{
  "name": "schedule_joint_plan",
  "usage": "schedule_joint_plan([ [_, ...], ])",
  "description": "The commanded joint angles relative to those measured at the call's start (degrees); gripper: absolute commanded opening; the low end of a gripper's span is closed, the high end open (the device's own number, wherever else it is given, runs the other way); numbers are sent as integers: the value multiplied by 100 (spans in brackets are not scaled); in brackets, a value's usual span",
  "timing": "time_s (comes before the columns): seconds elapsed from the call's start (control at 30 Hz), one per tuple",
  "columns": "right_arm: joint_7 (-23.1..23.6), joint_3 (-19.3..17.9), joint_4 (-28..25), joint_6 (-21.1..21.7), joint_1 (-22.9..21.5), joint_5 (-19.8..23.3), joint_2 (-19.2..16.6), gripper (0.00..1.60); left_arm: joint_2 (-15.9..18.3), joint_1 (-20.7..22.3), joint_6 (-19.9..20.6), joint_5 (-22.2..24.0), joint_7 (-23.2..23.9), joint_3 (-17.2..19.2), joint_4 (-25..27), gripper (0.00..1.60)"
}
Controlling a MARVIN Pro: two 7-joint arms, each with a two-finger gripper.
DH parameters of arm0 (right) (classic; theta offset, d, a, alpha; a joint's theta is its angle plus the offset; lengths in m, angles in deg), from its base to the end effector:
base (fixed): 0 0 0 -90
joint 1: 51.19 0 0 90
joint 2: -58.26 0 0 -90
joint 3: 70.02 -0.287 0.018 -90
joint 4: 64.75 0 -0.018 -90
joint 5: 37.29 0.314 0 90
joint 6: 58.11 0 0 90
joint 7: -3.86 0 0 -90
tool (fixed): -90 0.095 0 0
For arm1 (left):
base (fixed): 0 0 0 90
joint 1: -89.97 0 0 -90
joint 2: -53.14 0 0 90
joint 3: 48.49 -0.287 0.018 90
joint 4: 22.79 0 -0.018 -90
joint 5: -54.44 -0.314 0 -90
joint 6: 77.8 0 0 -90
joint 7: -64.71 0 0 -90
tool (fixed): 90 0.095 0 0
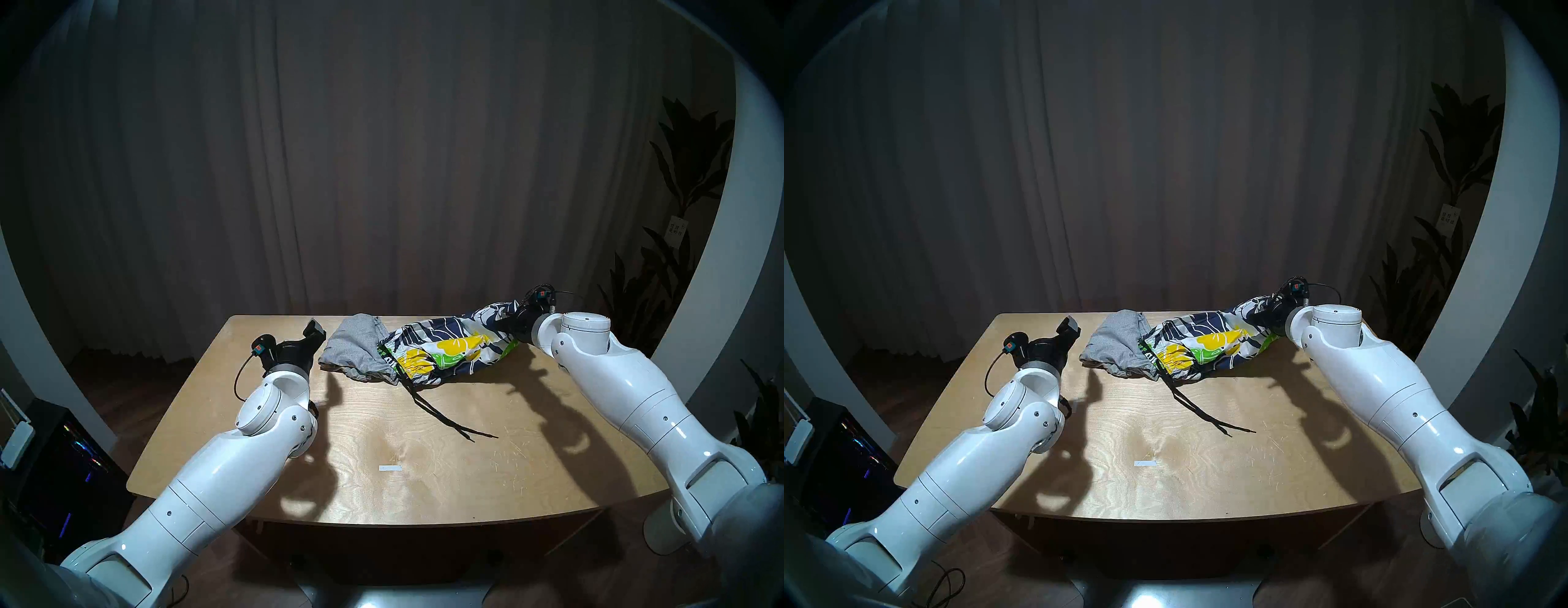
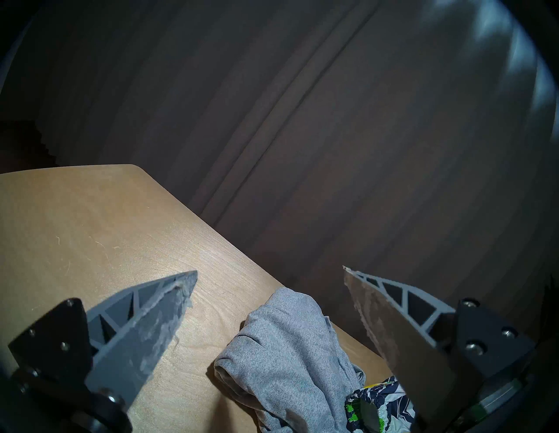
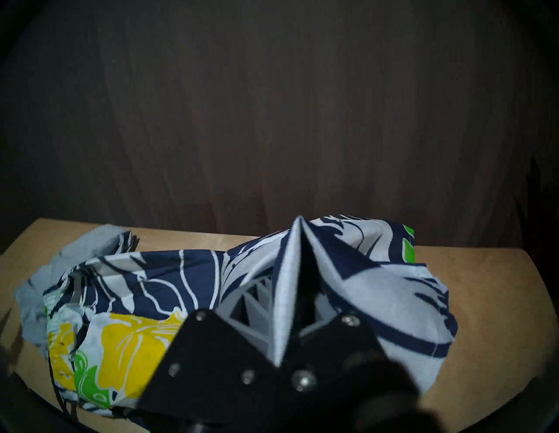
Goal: Fold pants twice and stack them
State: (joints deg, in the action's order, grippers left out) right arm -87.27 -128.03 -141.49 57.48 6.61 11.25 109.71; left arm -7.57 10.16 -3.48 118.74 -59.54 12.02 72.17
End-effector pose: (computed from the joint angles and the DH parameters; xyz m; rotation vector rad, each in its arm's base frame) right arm 0.5259 -0.0805 -0.2337 -2.5086 -0.2928 -1.6031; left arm 0.4348 0.0073 -0.2789 1.9960 0.8195 1.8299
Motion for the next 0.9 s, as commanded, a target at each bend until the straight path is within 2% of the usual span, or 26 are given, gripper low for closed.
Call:
schedule_joint_plan([
  [0.0,663,268,-216,-34,-620,-451,-290,0,-2,47,-59,-10,-15,68,71,160],
  [0.2,1191,451,-328,74,-908,-854,-338,0,9,-1,-102,-11,-12,109,93,160],
  [0.27,1417,647,-289,98,-1095,-1029,-379,0,7,-34,-132,-7,-22,128,106,160],
  [0.3,1455,568,-378,105,-989,-1161,-352,0,13,-53,-145,-10,-24,136,118,160],
  [0.33,1655,717,-287,103,-1150,-1246,-362,0,16,-73,-158,-11,-28,146,132,160],
  [0.5,2157,1007,-369,138,-1386,-1690,-313,0,29,-202,-256,-13,-78,206,178,160],
  [0.87,3278,1762,-122,-45,-1979,-2693,97,0,82,-512,-505,-52,-289,338,378,160],
])
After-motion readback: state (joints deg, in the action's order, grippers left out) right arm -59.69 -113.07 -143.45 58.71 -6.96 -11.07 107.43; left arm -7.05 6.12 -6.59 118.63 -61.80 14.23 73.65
